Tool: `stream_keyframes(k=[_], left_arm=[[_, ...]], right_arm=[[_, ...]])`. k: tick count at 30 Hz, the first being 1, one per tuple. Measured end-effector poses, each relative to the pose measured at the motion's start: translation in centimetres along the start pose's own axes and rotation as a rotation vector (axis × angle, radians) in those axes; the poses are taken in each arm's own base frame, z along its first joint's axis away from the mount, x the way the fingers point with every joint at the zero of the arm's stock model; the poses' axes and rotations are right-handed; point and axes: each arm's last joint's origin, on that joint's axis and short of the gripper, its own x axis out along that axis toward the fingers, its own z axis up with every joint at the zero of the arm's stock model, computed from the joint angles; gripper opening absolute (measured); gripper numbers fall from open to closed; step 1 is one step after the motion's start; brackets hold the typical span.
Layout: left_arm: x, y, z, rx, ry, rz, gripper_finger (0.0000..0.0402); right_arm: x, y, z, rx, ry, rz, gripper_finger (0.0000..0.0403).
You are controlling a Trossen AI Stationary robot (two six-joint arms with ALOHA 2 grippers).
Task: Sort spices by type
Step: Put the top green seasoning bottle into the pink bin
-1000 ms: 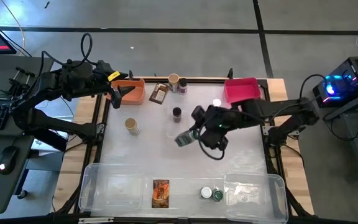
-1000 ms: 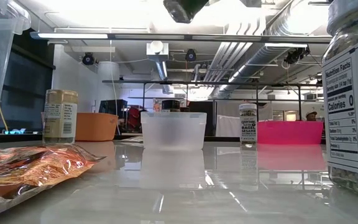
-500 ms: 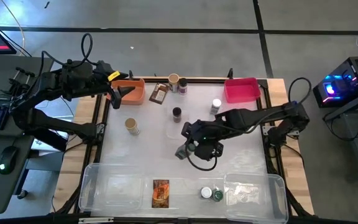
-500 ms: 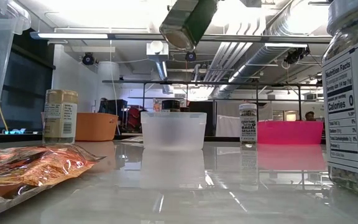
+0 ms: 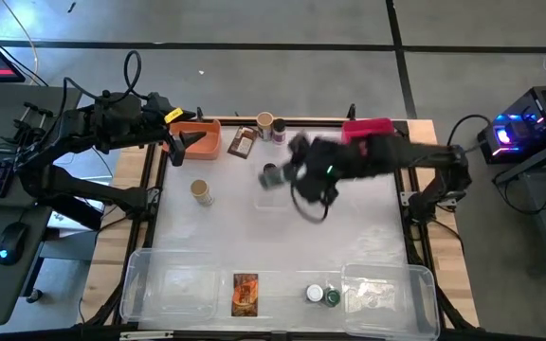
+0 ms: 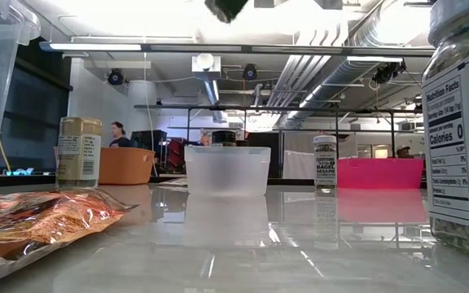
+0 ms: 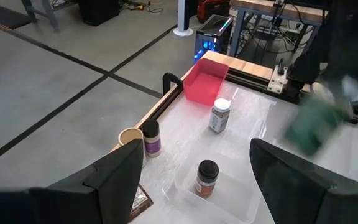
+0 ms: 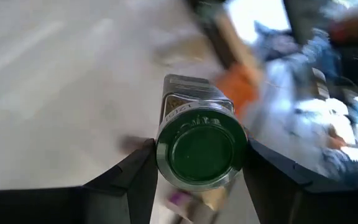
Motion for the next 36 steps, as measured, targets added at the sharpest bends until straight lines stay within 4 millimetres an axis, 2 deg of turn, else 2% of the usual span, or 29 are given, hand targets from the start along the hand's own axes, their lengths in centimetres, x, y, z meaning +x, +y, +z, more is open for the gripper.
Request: stream_keyframes(k=[2, 6, 8, 11, 18, 23, 28, 32, 36], left_arm=[[0.0, 0.0, 0.0, 0.0, 0.0, 0.0, 0.0282], [0.0, 0.0, 0.0, 0.0, -0.001, 0.001, 0.0282], [0.0, 0.0, 0.0, -0.001, -0.001, 0.001, 0.0282], [0.0, 0.0, 0.0, -0.003, -0.001, 0.001, 0.0282], [0.3, -0.1, 0.1, -0.003, -0.002, 0.002, 0.0282], [1.0, -0.3, 0.2, 0.001, 0.011, 0.004, 0.0282], [1.5, -0.5, 0.2, 0.01, 0.028, 0.008, 0.0282], [1.5, -0.5, 0.2, 0.01, 0.029, 0.009, 0.0282], [1.5, -0.5, 0.2, 0.026, 0.03, 0.008, 0.0282]], right_arm=[[-1.8, -1.9, -0.8, 0.054, 0.01, -0.084, 0.0199], [-5.1, -5.3, -3.5, 0.351, 0.054, -0.257, 0.0199], [-6.1, -6.4, -5.4, 0.515, 0.092, -0.316, 0.0199], [-6.8, -6.8, -8.7, 0.746, 0.19, -0.398, 0.0199], [-7.0, -5.8, -17.8, 1.239, 0.624, -0.395, 0.0199], [-6.1, -5.6, -24.1, 1.524, 0.7, -0.352, 0.0199], [-4.5, -3.4, -30.3, 1.761, 0.859, -0.248, 0.0199], [-3.4, -0.7, -33.6, 1.897, 0.952, -0.083, 0.0199], [-1.6, 1.1, -35.2, 1.892, 1.009, -0.042, 0.0199]])
